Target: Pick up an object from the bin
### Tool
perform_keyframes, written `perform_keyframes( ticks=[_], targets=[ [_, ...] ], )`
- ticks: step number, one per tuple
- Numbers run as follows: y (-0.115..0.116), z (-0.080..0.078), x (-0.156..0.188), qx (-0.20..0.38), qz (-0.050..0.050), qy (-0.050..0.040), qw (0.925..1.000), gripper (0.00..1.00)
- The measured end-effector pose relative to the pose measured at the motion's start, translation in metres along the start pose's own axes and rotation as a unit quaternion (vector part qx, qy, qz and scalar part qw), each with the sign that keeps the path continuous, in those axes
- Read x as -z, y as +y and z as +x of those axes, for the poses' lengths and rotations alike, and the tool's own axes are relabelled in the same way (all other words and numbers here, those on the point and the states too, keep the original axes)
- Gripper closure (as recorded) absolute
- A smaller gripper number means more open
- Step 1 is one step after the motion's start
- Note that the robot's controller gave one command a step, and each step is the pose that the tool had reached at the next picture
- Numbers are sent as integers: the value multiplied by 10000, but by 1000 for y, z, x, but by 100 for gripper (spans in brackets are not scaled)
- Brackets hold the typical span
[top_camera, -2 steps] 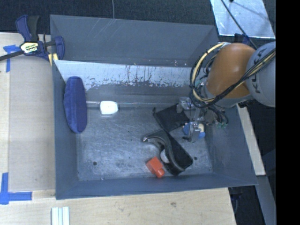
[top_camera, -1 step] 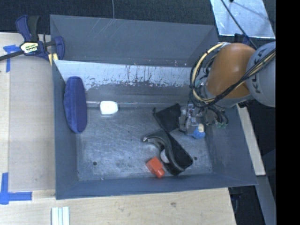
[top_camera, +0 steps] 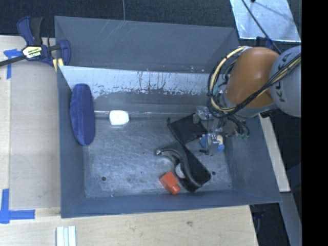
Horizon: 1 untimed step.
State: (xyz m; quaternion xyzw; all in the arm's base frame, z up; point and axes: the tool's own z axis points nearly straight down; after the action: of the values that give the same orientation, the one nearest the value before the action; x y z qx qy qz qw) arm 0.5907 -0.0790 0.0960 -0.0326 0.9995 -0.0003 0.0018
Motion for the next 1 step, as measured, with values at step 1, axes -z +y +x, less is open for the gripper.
perform_keyframes(
  ticks=[1],
  targets=[
    [13,-33,-27,112,-4,0,9999,0]
  ],
)
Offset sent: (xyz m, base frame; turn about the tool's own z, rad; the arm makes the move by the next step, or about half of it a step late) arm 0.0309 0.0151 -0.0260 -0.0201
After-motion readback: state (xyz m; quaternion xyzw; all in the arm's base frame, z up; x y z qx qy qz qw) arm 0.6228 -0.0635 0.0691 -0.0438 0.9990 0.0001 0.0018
